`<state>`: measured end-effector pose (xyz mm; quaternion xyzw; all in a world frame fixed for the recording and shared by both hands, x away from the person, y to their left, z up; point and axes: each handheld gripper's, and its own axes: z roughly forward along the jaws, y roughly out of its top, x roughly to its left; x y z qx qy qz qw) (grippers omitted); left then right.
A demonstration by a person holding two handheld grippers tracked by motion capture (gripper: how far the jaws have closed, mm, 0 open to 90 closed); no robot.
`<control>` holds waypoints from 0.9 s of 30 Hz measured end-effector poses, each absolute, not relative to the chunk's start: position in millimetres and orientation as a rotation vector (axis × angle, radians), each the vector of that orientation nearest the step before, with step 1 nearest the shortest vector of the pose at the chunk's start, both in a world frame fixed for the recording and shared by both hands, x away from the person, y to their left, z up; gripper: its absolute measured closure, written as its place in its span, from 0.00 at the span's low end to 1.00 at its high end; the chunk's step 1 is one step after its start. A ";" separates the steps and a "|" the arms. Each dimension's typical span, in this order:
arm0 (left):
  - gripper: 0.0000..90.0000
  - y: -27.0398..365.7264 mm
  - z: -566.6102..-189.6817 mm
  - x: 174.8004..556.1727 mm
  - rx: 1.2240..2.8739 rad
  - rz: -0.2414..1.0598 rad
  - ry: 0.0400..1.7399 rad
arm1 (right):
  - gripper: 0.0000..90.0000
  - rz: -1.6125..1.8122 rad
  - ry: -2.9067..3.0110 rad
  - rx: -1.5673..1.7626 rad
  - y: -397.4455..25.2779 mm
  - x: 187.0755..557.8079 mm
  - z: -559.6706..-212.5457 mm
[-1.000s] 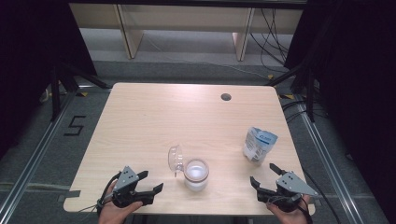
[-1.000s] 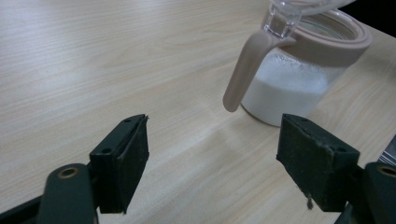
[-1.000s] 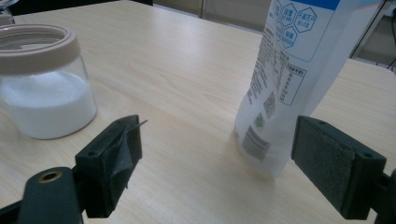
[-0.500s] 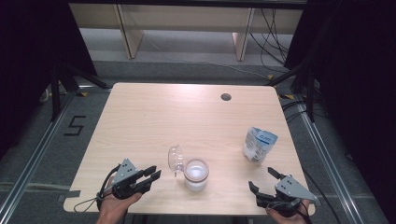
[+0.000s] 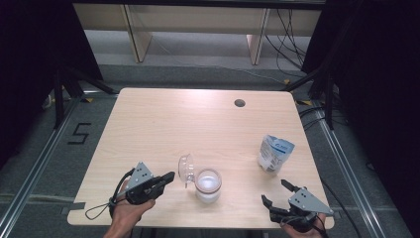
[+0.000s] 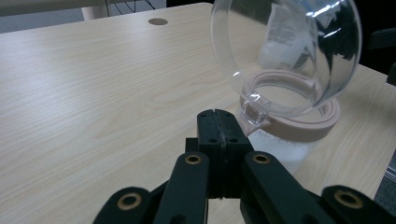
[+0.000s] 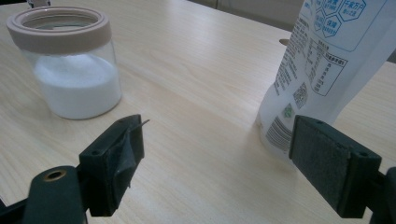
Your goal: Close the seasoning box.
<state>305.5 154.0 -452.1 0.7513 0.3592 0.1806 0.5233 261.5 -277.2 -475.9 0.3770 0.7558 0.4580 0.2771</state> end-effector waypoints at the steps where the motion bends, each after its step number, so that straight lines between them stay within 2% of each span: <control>1: 0.99 152.5 -452.1 305.9 1.789 0.426 0.856 | 0.21 1.231 2.030 1.011 -277.1 261.5 -475.8; 27: 0.99 140.0 -440.8 307.6 1.787 0.416 0.821 | 0.22 1.236 2.047 0.997 -275.3 262.4 -477.1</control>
